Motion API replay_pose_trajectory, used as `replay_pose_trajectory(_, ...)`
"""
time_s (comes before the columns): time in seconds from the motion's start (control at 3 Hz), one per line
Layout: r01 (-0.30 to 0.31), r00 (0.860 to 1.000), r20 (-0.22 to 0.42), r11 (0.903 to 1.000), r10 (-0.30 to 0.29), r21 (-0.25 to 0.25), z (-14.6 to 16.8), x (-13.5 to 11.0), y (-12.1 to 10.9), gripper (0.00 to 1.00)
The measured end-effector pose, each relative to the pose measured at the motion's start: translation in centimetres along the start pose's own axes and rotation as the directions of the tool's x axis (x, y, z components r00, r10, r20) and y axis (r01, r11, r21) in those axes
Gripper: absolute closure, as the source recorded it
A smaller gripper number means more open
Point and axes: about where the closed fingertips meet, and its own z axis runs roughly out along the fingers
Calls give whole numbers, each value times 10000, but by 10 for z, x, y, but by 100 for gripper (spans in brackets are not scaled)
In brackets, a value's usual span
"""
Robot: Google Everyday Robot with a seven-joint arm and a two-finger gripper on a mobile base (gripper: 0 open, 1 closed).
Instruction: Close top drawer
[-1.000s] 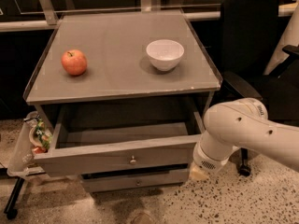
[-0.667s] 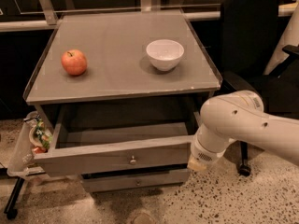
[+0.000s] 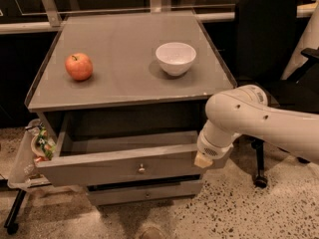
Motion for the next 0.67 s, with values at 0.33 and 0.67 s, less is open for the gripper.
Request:
replay_pose_trajectory(0.33, -6, 10000, -51, 9999, 7, 111, 8, -7, -12, 100)
replay_pose_trajectory(0.67, -3, 10000, -56, 9999, 3, 113, 9, -8, -12, 83)
